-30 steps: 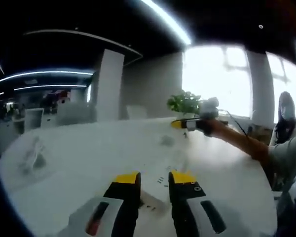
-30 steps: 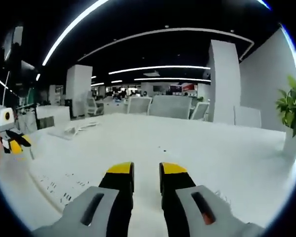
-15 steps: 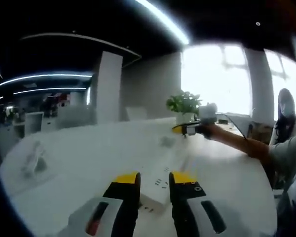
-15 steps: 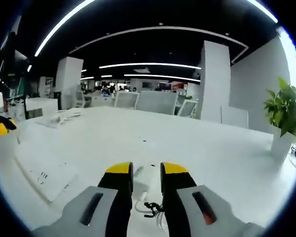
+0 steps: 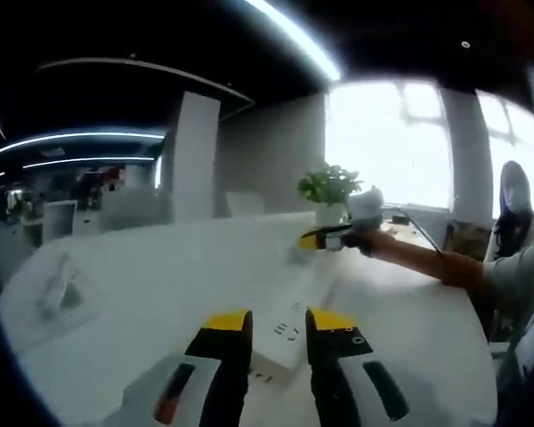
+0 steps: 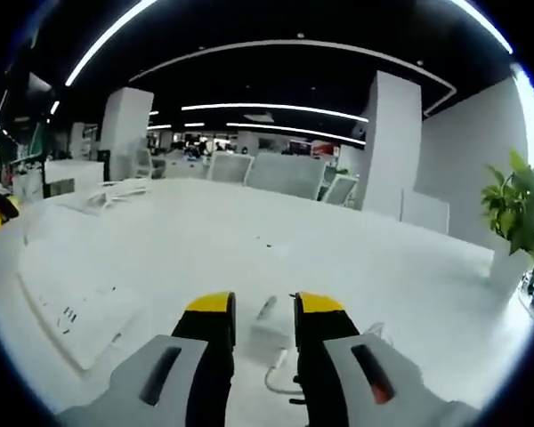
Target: Straighten the power strip on the desk, plug the charger into it
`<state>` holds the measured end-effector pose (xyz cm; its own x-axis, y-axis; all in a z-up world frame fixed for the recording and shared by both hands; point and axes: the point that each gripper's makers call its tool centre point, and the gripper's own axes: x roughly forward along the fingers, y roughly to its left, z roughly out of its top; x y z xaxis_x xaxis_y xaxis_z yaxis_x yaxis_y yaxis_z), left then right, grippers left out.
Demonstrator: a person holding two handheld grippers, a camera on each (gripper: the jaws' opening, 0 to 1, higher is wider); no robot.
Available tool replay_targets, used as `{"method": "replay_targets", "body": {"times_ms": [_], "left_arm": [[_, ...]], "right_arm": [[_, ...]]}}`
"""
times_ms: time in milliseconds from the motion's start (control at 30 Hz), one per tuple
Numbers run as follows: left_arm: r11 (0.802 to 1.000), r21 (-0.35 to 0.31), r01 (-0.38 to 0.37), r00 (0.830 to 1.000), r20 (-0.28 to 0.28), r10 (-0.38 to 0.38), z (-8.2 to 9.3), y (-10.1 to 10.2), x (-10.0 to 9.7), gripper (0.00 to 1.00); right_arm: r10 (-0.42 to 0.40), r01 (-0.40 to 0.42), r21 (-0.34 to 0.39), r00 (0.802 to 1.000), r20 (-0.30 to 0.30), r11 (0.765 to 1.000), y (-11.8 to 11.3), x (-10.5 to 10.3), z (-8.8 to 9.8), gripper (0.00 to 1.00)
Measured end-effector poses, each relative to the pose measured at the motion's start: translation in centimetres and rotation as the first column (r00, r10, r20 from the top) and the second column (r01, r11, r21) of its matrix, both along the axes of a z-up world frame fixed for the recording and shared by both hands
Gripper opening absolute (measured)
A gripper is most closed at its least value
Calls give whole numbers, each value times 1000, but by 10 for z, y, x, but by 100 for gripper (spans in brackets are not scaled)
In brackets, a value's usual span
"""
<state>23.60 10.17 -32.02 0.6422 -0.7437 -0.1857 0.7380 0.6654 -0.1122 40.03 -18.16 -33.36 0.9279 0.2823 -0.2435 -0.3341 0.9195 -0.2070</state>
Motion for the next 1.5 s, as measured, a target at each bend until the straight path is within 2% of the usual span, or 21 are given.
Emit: {"method": "replay_targets", "body": {"times_ms": [100, 200, 367, 667, 1500], "left_arm": [[1000, 5, 4, 1000, -1, -4, -1, -2, -1, 25], [1000, 0, 10, 1000, -6, -10, -1, -3, -2, 25], [1000, -2, 10, 1000, -7, -10, -1, -3, -2, 25], [1000, 10, 16, 1000, -11, -16, -4, -5, -4, 25], [1000, 15, 18, 1000, -17, -17, -5, -4, -5, 25]], "right_arm": [[-14, 14, -4, 1000, -7, 1000, -1, 3, -4, 26], [-41, 42, -51, 999, 5, 998, -4, 6, -5, 27], [-44, 44, -61, 999, 0, 997, -2, 9, -8, 28], [-58, 54, -130, 998, -24, 990, -3, 11, -14, 32], [-74, 67, -147, 996, -44, 987, -8, 12, -25, 35]]}}
